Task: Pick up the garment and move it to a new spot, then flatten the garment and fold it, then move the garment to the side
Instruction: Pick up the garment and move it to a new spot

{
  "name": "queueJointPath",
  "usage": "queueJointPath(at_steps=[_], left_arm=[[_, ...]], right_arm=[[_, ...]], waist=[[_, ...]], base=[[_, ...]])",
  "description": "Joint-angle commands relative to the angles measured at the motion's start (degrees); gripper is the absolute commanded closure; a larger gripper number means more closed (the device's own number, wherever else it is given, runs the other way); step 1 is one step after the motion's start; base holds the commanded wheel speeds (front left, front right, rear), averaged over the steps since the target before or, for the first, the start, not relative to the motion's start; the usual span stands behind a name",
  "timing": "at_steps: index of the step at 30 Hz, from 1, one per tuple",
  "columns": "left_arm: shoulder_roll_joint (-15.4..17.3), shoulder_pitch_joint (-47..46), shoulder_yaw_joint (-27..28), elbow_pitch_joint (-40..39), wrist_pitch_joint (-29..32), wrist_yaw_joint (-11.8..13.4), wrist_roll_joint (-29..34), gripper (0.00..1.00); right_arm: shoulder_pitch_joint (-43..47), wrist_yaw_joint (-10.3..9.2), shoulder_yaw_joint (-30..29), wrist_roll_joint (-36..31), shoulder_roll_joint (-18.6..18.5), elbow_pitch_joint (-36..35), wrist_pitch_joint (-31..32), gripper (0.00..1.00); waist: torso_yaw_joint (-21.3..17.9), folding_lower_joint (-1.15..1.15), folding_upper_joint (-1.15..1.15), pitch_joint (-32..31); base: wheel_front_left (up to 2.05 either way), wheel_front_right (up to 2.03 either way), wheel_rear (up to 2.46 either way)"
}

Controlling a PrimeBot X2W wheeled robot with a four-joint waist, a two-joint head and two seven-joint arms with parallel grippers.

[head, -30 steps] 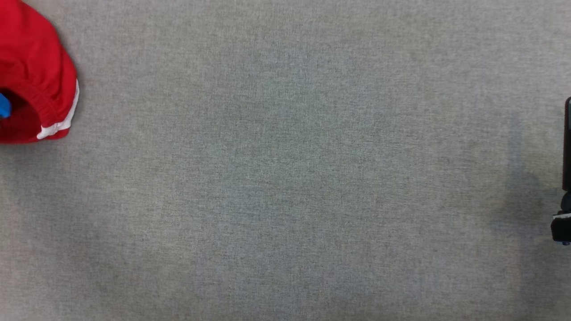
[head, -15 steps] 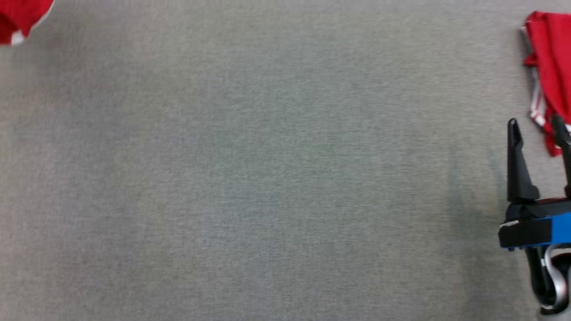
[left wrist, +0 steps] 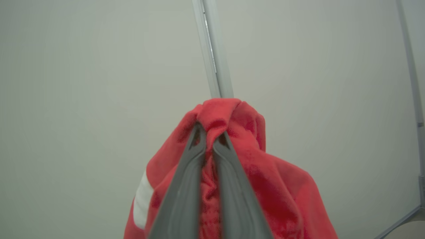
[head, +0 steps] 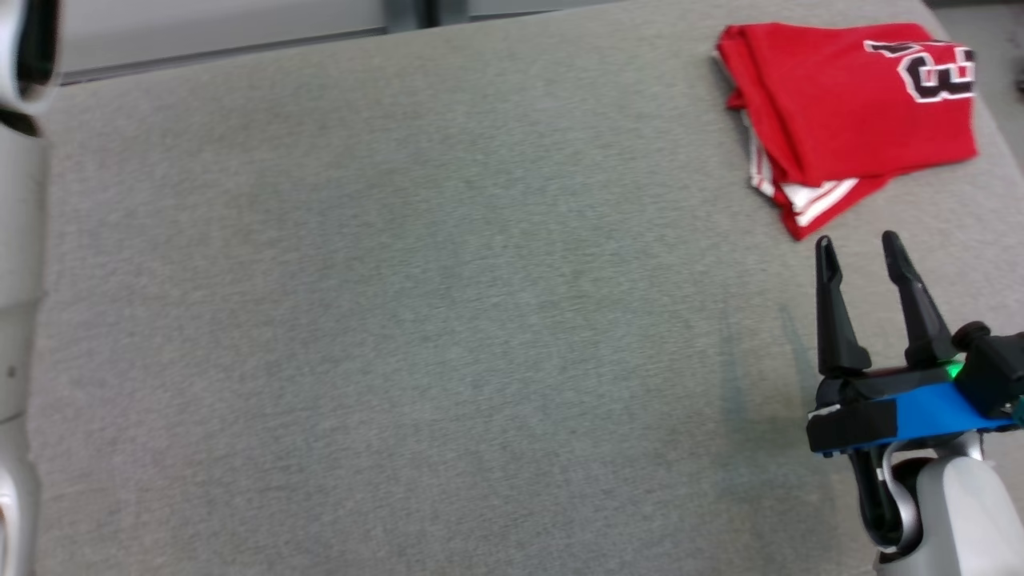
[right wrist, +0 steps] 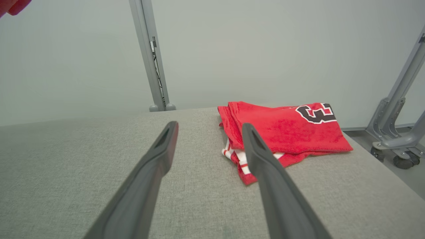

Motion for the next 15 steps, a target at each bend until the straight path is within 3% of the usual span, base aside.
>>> queueJointPath(at_steps=[1,8,15], left_arm=[[-0.29,0.89,-0.15,-0.73,0.2,0.14,0.29,1.0],[-2.41,5.83,-3.4,-9.5,3.2,1.16,0.01,1.0],[-2.91,15.36,-5.66,-13.13,3.02,2.57,-0.71,1.0]], right_arm=[[-0.5,0.0,0.04,0.56,0.17,0.48,-0.33,0.0],[-1.45,0.0,1.69,1.29,0.89,4.23,-2.24,0.0],[-1.64,0.0,1.92,1.44,1.06,6.01,-3.16,0.0]], waist=[[-2.05,0.0,0.0,-1.68],[-6.0,0.0,0.0,-2.85],[-6.42,0.0,0.0,-4.19]], base=[[0.0,0.0,0.0],[0.0,0.0,0.0],[0.0,0.0,0.0]])
